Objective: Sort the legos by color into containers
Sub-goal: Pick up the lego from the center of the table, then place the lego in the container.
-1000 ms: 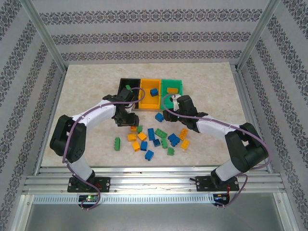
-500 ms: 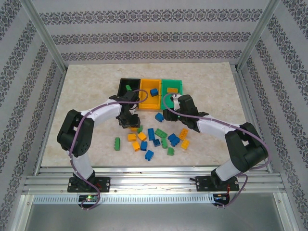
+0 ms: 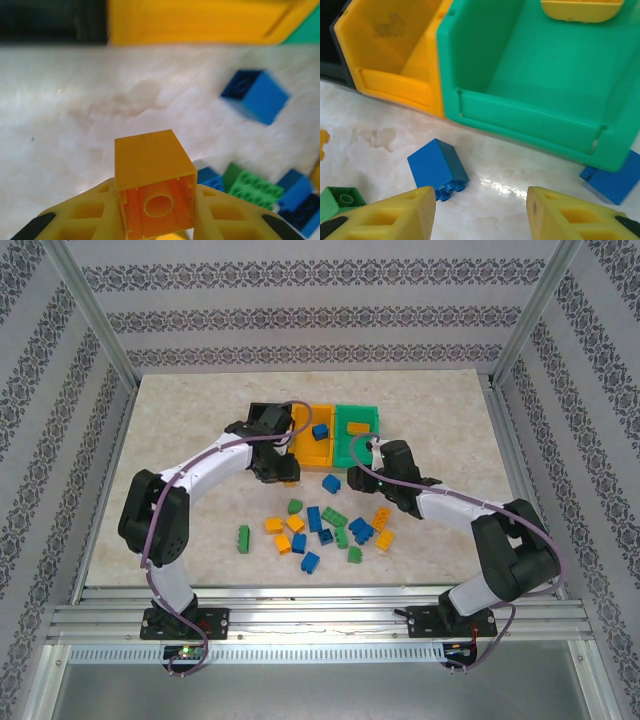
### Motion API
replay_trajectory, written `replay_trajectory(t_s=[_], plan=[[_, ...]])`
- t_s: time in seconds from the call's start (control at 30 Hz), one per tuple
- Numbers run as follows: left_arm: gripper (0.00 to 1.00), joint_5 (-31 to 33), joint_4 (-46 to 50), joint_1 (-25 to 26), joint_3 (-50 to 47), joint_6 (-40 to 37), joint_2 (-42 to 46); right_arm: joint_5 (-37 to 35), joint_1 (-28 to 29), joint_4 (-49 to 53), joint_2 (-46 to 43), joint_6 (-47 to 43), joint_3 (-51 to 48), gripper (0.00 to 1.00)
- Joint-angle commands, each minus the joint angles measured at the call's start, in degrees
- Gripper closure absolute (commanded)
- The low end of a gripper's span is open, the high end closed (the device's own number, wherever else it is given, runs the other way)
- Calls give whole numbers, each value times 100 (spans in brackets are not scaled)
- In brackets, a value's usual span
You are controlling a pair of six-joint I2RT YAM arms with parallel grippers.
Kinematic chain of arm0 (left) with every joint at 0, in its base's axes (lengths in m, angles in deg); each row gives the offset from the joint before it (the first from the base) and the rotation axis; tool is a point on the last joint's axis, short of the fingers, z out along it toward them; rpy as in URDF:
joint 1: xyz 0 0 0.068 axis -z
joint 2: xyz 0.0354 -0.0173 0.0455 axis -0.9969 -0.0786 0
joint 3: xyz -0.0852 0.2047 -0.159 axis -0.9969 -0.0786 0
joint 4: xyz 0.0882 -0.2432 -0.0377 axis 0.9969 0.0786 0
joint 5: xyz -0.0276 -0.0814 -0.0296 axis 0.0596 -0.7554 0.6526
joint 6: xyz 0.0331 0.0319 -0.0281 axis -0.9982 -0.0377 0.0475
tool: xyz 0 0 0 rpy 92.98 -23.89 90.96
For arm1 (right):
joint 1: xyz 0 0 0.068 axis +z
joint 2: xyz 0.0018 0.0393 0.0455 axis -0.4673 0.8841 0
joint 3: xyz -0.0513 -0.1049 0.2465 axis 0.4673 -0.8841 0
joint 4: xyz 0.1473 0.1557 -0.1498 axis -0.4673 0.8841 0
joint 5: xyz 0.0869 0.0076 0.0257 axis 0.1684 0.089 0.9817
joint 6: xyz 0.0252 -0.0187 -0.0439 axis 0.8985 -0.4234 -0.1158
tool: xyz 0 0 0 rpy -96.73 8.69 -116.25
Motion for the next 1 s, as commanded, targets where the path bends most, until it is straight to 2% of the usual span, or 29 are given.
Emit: replay_trajectory(t_s=[0.0,0.17,0.33,0.53,0.6,0.63,0.7,0.83,0.97], plan=[[71,-40,-553,217,382,158,157,214,-214,-441,-299,374,-225,48],[71,-119,-1534,479,783,476,-229,350,-679,-766,-689,702,-596,49],[70,123,-1643,687,1707,454,-932,573,-1095,-919,-850,999,-805,49],[69,418,-1763,799,2722,423,-1820,653,-1159,-1059,-835,1057,-855,49],[65,515,-1702,818,3089,371,-2114,720,-1169,-1059,-789,1067,-819,49],[56,553,-1636,830,3271,386,-2251,754,-1167,-1070,-774,1077,-819,49],[51,460,-1551,847,3560,402,-2434,769,-1158,-1091,-764,1086,-823,49],[43,579,-1536,962,3510,205,-2374,782,-1164,-1033,-771,1063,-784,49],[41,741,-1887,1036,2783,-5,-1881,840,-1189,-989,-597,1112,-703,48]])
